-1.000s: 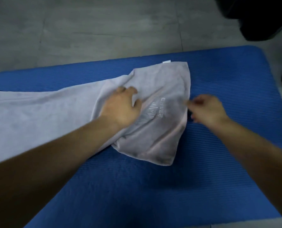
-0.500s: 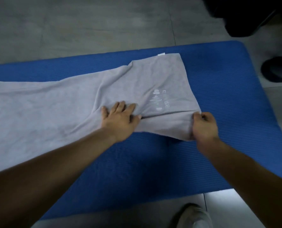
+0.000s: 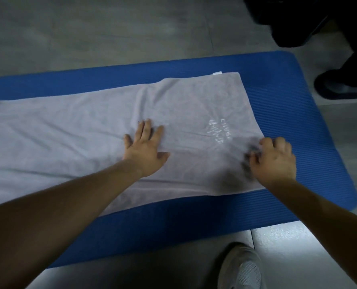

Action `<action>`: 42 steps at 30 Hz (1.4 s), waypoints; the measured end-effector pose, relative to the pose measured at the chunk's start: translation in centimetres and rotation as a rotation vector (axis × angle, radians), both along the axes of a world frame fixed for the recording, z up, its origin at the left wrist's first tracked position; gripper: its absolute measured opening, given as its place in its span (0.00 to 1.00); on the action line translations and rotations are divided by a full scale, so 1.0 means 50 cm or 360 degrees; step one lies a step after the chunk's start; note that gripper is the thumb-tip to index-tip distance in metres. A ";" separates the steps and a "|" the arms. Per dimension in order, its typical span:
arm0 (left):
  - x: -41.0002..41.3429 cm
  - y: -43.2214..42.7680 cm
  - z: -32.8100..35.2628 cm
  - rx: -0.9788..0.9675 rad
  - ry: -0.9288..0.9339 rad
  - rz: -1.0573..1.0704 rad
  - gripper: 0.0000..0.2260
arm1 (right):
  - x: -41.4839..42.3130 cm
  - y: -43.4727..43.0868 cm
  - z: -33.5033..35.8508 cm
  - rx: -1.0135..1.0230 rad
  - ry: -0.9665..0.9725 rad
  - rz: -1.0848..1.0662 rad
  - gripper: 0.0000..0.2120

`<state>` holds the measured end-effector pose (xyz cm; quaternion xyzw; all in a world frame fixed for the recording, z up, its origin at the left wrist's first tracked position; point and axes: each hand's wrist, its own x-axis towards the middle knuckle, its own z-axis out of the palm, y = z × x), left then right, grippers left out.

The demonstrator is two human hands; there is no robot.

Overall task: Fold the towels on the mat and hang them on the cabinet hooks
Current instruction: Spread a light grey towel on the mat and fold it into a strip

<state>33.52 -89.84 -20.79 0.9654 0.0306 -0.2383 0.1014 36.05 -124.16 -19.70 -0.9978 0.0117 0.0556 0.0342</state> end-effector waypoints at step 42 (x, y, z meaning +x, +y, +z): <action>-0.702 0.868 0.018 -0.0518 0.0142 0.1932 0.10 | 0.062 1.645 -0.058 0.0570 0.0590 0.0970 0.21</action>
